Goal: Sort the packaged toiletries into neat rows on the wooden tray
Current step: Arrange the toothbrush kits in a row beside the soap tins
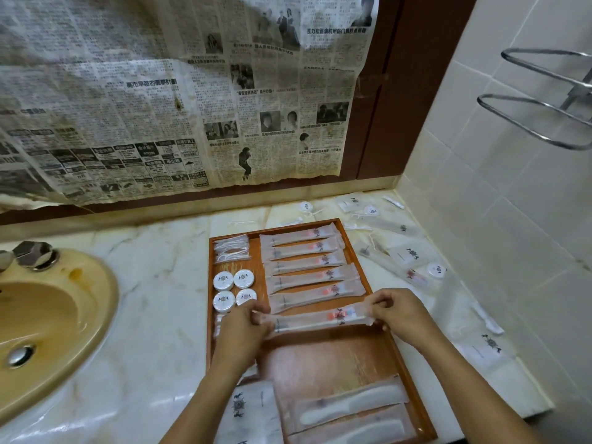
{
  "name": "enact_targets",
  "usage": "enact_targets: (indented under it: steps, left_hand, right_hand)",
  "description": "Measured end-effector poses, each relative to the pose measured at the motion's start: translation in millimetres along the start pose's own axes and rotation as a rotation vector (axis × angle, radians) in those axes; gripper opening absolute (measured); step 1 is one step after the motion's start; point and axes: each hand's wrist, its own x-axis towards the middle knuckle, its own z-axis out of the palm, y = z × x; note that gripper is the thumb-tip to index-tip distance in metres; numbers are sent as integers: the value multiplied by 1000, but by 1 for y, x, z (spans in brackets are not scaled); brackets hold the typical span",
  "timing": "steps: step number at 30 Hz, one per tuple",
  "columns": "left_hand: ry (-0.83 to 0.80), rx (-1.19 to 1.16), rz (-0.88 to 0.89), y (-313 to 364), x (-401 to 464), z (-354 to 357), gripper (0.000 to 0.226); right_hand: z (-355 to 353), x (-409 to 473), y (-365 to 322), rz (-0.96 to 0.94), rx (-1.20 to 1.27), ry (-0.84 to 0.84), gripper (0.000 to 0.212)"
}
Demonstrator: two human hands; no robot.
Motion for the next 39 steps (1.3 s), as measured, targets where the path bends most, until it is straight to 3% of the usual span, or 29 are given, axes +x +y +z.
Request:
enact_targets:
  steps: [7,16,27,31,39]
  left_hand:
    - [45,114,57,-8,12,25,23]
    - [137,296,27,-7,23,39,11]
    - [239,459,179,-11,6,40,9]
    - [212,519,215,-21,3,43,20]
    - [160,645,230,-33,1,52,22]
  right_hand:
    - [11,29,9,-104,-287,86,25]
    - [19,49,19,-136,-336,65,28]
    - [20,40,39,-329,-326,82,25]
    - [28,32,45,-506,-470,90,20]
    - [36,28,62,-539,-666,218,30]
